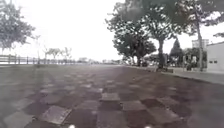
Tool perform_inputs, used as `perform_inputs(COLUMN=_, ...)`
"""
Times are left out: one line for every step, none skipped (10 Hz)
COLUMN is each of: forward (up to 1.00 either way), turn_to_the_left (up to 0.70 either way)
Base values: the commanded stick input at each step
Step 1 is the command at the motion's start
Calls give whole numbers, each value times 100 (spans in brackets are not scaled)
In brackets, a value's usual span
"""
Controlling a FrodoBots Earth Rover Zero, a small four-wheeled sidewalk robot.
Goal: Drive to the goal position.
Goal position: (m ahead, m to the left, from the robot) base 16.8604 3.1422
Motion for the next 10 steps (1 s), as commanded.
perform_inputs(forward=100, turn_to_the_left=0)
perform_inputs(forward=100, turn_to_the_left=0)
perform_inputs(forward=100, turn_to_the_left=0)
perform_inputs(forward=100, turn_to_the_left=0)
perform_inputs(forward=100, turn_to_the_left=0)
perform_inputs(forward=100, turn_to_the_left=0)
perform_inputs(forward=100, turn_to_the_left=0)
perform_inputs(forward=100, turn_to_the_left=0)
perform_inputs(forward=100, turn_to_the_left=0)
perform_inputs(forward=100, turn_to_the_left=0)
